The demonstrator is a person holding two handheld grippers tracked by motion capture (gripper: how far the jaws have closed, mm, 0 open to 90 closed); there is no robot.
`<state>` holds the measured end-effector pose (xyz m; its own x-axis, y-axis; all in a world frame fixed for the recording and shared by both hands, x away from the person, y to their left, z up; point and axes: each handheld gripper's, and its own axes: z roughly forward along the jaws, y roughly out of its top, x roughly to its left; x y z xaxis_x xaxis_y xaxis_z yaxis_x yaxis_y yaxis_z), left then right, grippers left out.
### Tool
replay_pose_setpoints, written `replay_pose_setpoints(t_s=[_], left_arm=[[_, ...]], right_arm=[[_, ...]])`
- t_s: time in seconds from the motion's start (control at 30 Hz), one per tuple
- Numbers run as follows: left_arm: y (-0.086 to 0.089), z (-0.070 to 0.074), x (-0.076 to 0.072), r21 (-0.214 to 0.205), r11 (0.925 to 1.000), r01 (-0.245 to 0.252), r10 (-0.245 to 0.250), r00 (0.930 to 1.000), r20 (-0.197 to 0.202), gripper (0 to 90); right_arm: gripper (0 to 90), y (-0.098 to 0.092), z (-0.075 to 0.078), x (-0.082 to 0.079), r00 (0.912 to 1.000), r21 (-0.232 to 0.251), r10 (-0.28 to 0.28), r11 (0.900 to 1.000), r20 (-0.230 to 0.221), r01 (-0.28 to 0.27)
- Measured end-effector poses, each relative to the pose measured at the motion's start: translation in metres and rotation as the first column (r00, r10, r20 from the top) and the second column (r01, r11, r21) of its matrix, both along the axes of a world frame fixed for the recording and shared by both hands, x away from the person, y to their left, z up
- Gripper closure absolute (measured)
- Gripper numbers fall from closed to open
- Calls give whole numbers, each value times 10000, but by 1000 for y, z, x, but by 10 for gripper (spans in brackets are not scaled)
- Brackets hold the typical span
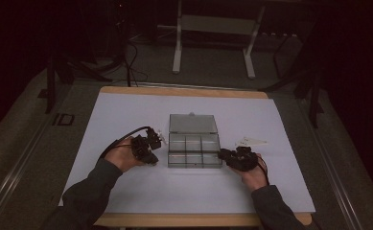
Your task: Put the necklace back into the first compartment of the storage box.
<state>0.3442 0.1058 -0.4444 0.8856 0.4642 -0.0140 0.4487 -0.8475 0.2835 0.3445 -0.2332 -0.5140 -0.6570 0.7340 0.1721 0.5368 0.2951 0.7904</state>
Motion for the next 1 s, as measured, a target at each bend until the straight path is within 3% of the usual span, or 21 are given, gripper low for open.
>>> replay_pose_setpoints(t_s=[1.0], left_arm=[[-4, 14, 15, -188, 9998, -112, 114, 9999, 119, 889]], right_arm=[[735, 0, 0, 0, 10000, 9, 3, 10000, -4, -3]])
